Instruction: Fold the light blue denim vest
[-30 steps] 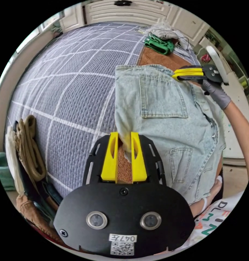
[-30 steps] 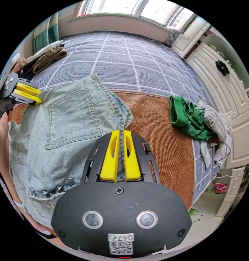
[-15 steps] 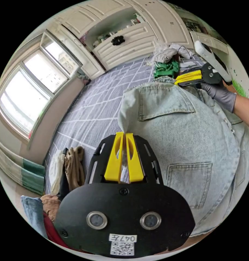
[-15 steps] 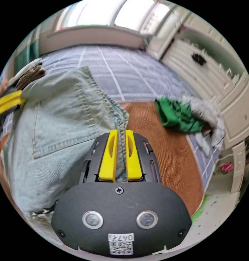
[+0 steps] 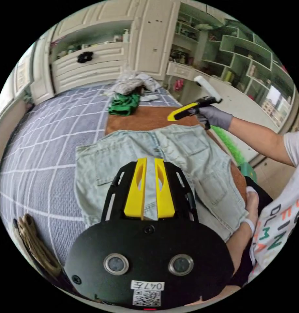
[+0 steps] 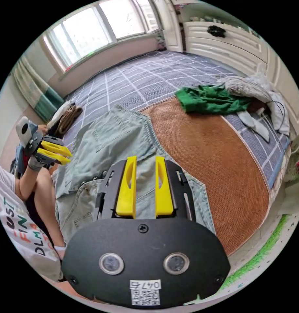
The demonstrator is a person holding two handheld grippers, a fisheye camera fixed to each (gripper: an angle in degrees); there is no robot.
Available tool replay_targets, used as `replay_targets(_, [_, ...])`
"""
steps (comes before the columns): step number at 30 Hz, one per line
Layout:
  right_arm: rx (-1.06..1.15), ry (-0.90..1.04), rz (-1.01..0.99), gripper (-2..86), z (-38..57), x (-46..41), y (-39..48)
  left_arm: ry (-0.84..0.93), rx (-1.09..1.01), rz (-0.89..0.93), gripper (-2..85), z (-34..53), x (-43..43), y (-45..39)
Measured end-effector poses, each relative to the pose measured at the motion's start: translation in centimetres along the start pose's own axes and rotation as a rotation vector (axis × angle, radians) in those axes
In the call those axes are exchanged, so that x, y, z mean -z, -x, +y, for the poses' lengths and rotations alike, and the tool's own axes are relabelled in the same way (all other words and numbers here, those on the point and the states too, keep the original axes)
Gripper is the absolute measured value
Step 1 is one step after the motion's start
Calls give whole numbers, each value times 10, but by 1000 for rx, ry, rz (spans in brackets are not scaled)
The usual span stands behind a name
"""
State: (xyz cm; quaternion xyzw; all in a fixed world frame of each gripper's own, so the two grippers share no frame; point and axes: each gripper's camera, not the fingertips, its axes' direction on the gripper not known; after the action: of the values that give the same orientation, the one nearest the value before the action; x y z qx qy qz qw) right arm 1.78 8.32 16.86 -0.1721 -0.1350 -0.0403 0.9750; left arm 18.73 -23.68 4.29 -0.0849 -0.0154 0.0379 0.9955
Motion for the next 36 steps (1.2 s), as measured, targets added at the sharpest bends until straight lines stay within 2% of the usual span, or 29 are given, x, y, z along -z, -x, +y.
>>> replay_targets(4, [70, 83, 191, 66, -47, -42, 11, 205, -7, 27, 32, 8, -44, 29])
replay_targets(7, [96, 117, 100, 67, -78, -65, 5, 216, 26, 146, 22, 14, -52, 63])
replay_targets(10, [91, 207, 171, 41, -94, -87, 0, 186, 41, 217, 17, 9, -53, 90])
replay_targets(14, [26, 163, 196, 65, -101, -70, -12, 225, 25, 241, 15, 6, -65, 109])
replay_targets(17, [59, 207, 145, 38, -104, -82, -17, 255, -1, 243, 14, 4, -72, 117])
replay_targets(23, [89, 17, 329, 4, -115, -35, -13, 295, 8, 259, 15, 3, -92, 142])
replay_targets(25, [12, 3, 295, 6, -117, -39, -33, 346, 28, 260, 16, 3, -109, 151])
replay_targets(27, [-84, 142, 220, 34, -119, -60, -61, 366, 19, 246, 17, 3, -115, 156])
replay_targets(29, [-115, 125, 150, 46, -108, -48, -63, 365, 24, 263, 18, 4, -110, 164])
replay_targets(31, [-107, 80, 92, 41, -88, -31, -48, 359, 34, 278, 24, 8, -102, 174])
replay_targets(33, [-89, 140, -5, 51, -65, -30, -20, 352, 33, 293, 32, 8, -95, 179])
replay_targets(36, [-109, 102, -143, 79, -32, -28, 15, 228, 88, 425, 52, 5, -73, 189])
